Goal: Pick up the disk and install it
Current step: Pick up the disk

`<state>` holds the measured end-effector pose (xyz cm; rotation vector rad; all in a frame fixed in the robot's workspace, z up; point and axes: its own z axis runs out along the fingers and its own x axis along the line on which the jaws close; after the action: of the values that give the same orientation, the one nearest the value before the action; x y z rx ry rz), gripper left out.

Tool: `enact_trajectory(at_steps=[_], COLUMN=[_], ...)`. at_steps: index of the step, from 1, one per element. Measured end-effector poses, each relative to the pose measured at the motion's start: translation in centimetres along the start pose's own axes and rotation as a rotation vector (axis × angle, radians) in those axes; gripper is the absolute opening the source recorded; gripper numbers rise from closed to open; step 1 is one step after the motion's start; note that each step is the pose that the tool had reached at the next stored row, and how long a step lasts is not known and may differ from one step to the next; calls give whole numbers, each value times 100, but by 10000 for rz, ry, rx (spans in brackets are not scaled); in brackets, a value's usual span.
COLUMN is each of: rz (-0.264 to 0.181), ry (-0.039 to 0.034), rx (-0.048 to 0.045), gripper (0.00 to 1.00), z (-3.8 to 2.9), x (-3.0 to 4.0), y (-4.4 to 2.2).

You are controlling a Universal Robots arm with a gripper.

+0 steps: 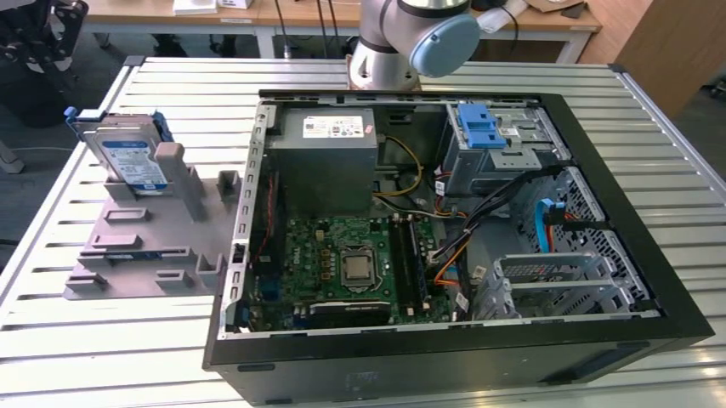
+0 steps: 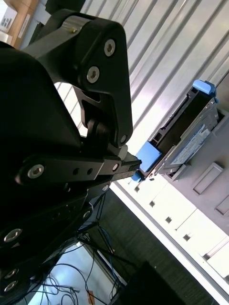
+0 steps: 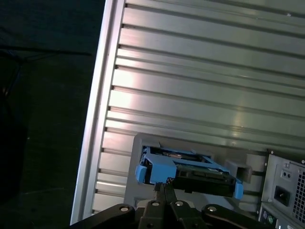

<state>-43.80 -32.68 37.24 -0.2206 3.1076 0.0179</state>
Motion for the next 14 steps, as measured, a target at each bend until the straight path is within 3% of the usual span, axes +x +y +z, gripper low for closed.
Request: enact_trajectory(at_steps=[14], rz=[-974], ry=[10], rx=[-26], gripper=[11], z=[6], x=[0], y=[0])
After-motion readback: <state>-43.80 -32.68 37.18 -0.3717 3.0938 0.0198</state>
